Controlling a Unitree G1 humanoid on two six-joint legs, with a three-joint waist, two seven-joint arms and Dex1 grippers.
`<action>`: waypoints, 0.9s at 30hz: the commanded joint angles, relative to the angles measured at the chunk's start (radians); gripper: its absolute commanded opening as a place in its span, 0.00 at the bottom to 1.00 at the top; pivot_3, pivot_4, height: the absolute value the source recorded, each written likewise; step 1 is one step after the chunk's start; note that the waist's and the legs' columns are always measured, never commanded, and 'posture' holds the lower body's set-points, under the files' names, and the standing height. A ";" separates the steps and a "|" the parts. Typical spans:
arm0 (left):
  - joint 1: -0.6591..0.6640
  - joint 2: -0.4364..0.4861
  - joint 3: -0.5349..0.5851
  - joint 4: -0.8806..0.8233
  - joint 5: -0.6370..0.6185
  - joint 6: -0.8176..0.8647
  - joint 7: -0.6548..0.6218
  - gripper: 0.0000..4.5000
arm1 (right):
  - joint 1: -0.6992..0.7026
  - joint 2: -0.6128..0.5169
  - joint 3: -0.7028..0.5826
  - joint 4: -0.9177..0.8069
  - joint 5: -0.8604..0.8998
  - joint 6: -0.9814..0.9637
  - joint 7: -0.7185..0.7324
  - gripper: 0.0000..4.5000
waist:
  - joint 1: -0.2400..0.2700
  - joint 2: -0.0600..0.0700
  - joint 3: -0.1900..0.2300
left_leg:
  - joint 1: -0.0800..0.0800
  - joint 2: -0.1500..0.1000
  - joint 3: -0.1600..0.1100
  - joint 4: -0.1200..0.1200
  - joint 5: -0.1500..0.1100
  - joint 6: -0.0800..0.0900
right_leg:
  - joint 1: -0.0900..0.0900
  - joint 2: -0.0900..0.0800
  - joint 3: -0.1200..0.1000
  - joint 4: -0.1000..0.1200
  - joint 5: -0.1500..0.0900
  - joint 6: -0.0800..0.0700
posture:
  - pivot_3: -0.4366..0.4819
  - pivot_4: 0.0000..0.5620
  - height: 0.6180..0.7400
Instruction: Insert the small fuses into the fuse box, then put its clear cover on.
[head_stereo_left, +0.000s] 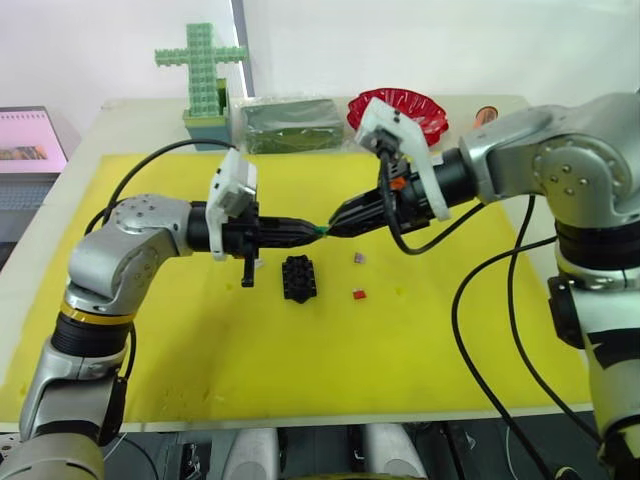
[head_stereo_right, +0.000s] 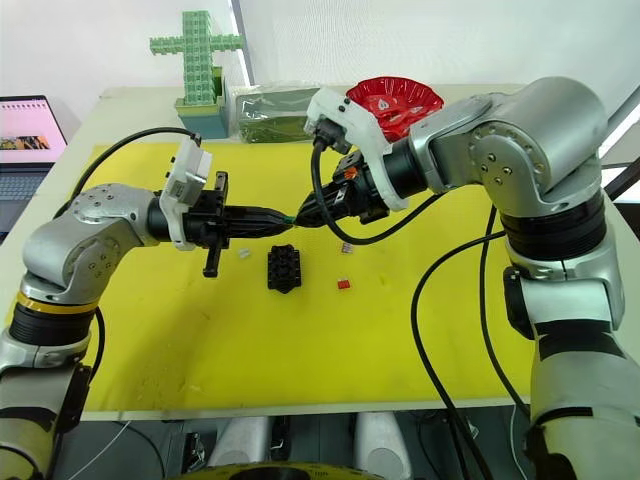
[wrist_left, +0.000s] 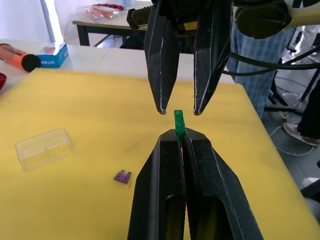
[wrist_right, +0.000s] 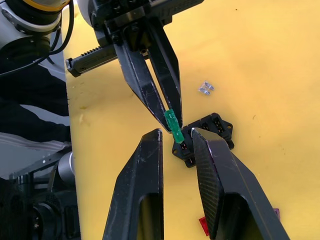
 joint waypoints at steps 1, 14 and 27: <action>-0.026 -0.006 0.014 -0.011 0.001 -0.019 0.000 0.00 | -0.008 -0.019 -0.002 -0.025 0.006 -0.023 0.010 0.21 | 0.000 0.000 0.000 | 0.000 0.000 0.000 0.000 0.000 0.000 | 0.000 0.000 0.000 0.000 0.000 0.000 | 0.48 0.27 1.00; -0.018 -0.012 0.010 -0.022 0.001 -0.015 -0.007 0.00 | -0.002 -0.036 0.015 -0.034 0.001 -0.056 0.016 0.21 | 0.000 0.000 0.000 | 0.000 0.000 0.000 0.000 0.000 0.000 | 0.000 0.000 0.000 0.000 0.000 0.000 | 0.48 0.27 1.00; -0.008 -0.013 0.008 -0.018 0.006 -0.015 -0.009 0.00 | -0.011 -0.045 0.022 -0.029 0.001 -0.070 0.030 0.21 | 0.000 0.000 0.000 | 0.000 0.000 0.000 0.000 0.000 0.000 | 0.000 0.000 0.000 0.000 0.000 0.000 | 0.48 0.27 1.00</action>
